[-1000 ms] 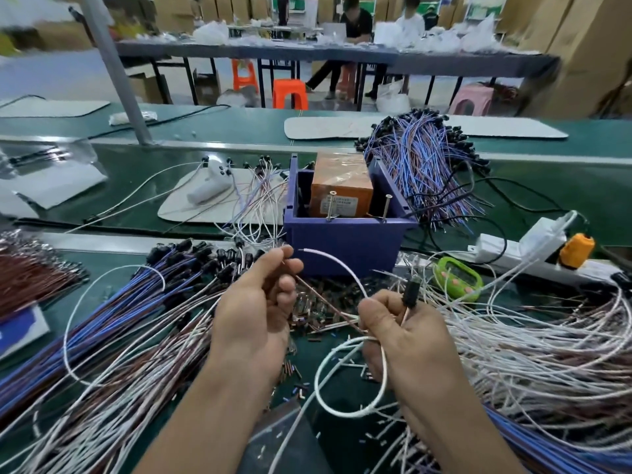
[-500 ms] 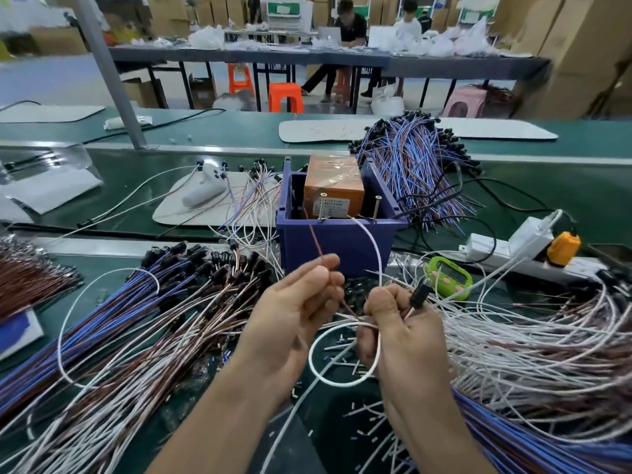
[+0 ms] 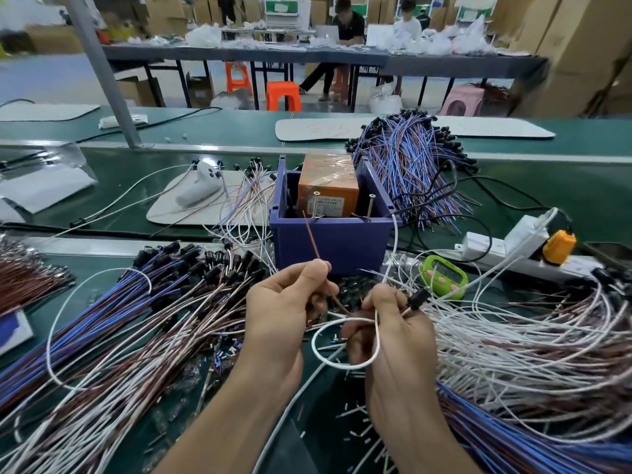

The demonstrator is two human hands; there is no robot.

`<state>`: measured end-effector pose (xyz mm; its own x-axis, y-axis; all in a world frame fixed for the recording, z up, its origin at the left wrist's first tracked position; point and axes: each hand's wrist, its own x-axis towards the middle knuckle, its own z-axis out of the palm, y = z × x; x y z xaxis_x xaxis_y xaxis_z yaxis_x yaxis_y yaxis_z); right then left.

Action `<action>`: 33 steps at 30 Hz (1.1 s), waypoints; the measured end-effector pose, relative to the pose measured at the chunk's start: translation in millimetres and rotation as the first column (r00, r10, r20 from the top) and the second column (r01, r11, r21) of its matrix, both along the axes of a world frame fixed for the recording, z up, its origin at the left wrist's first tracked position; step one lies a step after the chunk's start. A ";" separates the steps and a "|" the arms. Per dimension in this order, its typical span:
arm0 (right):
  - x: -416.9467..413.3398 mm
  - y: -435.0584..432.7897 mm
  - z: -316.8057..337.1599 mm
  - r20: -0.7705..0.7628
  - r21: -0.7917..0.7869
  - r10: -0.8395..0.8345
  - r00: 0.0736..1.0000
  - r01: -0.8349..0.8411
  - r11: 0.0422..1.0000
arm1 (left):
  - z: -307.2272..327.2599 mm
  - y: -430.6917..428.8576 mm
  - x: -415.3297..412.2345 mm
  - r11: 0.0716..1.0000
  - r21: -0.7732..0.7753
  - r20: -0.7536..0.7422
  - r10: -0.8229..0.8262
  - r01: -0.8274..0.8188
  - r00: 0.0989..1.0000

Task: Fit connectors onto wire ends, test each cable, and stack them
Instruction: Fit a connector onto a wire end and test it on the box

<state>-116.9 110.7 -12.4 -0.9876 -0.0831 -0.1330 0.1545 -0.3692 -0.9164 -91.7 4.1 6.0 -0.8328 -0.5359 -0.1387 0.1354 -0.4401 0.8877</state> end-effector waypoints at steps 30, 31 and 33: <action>-16.6 -14.2 -0.8 0.133 0.029 -0.112 0.985 0.109 0.994 | -6.0 -1.1 -19.2 1.000 -0.024 0.014 -0.016 0.017 1.000; -17.0 -14.5 -0.3 0.135 0.042 -0.115 0.984 0.110 0.993 | -6.1 -1.1 -19.5 1.000 -0.025 0.015 -0.016 0.017 1.000; -17.8 -14.4 0.5 0.141 0.055 -0.117 0.983 0.110 0.992 | -6.3 -1.3 -19.6 1.000 -0.023 0.016 -0.017 0.017 1.000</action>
